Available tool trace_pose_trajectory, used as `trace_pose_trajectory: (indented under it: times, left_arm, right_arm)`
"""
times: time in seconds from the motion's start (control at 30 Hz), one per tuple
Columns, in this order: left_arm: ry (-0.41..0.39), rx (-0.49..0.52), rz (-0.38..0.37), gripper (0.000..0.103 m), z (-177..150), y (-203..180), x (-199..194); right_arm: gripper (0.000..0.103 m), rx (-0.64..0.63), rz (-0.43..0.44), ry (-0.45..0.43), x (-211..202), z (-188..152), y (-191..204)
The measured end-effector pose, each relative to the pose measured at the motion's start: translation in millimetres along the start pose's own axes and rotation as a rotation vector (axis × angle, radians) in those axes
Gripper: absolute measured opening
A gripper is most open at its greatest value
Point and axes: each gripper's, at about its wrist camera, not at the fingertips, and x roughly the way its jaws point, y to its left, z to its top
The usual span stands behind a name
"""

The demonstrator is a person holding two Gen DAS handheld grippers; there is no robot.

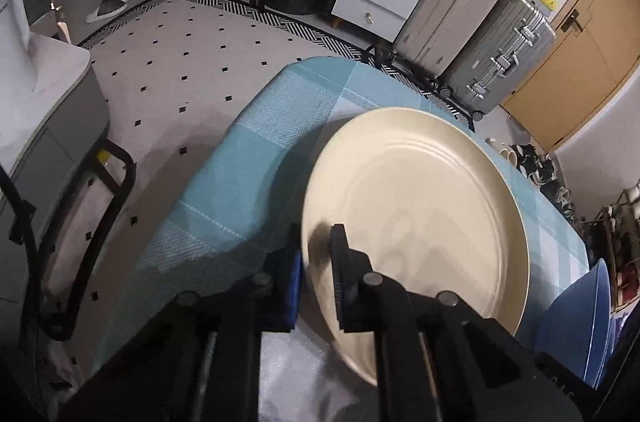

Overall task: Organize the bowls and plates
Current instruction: 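Close both grippers on the rim of the remaining cream plate, then lift the cream plate with both grippers and carry it toward the plate stack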

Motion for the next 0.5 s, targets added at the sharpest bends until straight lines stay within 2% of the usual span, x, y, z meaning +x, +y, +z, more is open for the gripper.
trace_pose_trajectory:
  times: [0.27, 0.5]
  left_arm:
    - [-0.002, 0.0, 0.002, 0.01, -16.5, 4.6, -10.8]
    - [0.026, 0.006, -0.009, 0.009, -51.4, 18.4, -36.7]
  right_arm:
    - [0.012, -0.043, -0.02, 0.013, -4.9, -11.1, -3.0]
    - [0.012, -0.079, -0.019, 0.052, -19.2, -31.1, -14.3]
